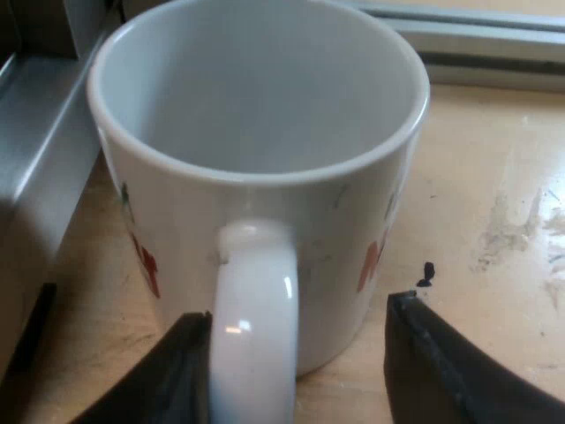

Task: Remove mug from coffee machine

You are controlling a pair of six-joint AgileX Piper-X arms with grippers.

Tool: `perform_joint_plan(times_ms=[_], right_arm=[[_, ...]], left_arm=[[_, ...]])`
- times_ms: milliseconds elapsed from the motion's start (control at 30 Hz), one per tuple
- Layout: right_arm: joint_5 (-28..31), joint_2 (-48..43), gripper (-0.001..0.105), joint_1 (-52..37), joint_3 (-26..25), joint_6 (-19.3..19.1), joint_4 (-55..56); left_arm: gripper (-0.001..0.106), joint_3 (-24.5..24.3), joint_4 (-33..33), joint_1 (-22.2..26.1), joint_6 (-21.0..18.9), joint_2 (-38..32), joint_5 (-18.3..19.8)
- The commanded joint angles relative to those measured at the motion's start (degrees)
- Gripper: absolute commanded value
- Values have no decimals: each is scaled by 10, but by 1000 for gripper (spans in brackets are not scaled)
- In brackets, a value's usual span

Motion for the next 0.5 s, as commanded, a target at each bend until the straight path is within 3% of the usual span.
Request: perform_joint_plan(times_ms=[33, 333, 500], right_arm=[[1, -57, 46, -1, -4, 13, 66], [-31, -231, 46, -1, -28, 15, 298], [-61, -318, 46, -1, -95, 27, 522]], left_arm=[[80, -2, -10, -3, -7, 1, -23], [80, -2, -10, -3, -7, 1, -23], [80, -2, -10, -3, -7, 1, -23]])
